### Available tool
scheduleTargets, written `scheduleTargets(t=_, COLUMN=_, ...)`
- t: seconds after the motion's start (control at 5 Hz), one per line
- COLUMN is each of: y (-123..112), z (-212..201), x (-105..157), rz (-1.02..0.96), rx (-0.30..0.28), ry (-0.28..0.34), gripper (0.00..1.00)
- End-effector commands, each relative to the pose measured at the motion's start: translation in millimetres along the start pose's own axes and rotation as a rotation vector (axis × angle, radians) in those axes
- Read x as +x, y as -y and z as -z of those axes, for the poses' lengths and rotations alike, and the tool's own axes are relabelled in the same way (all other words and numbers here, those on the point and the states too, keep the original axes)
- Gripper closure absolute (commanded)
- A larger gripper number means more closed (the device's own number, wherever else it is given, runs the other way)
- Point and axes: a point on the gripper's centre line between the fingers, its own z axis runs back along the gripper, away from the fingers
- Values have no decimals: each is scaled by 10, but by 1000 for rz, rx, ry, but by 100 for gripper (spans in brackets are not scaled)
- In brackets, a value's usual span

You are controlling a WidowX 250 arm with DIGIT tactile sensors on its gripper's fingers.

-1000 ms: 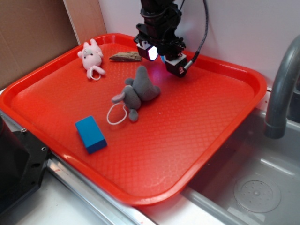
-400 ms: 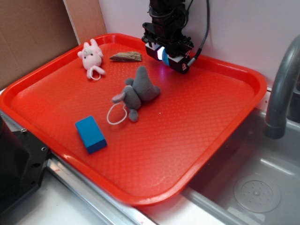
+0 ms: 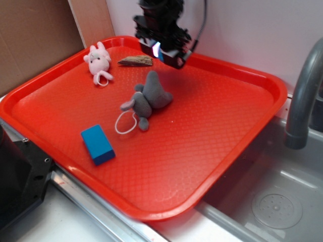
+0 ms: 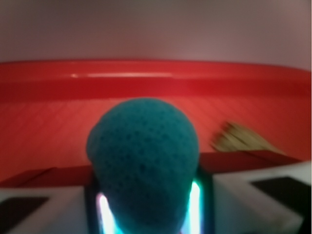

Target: Grab the blue ball.

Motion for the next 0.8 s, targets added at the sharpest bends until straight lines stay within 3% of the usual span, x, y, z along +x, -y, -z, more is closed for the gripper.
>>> scheduleTargets(t=0.0, y=-255, z=-908, x=-405, rz=-83, rx=-30, ry=-106, gripper=100)
scheduleTargets(t=0.4, y=-364, z=-1589, x=-832, rz=-118, rx=-23, ry=-133, gripper=100)
scheduleTargets(t=0.6, y=-398, z=-1743, x=-901, rz=-138, rx=-16, ry=-122, gripper=100)
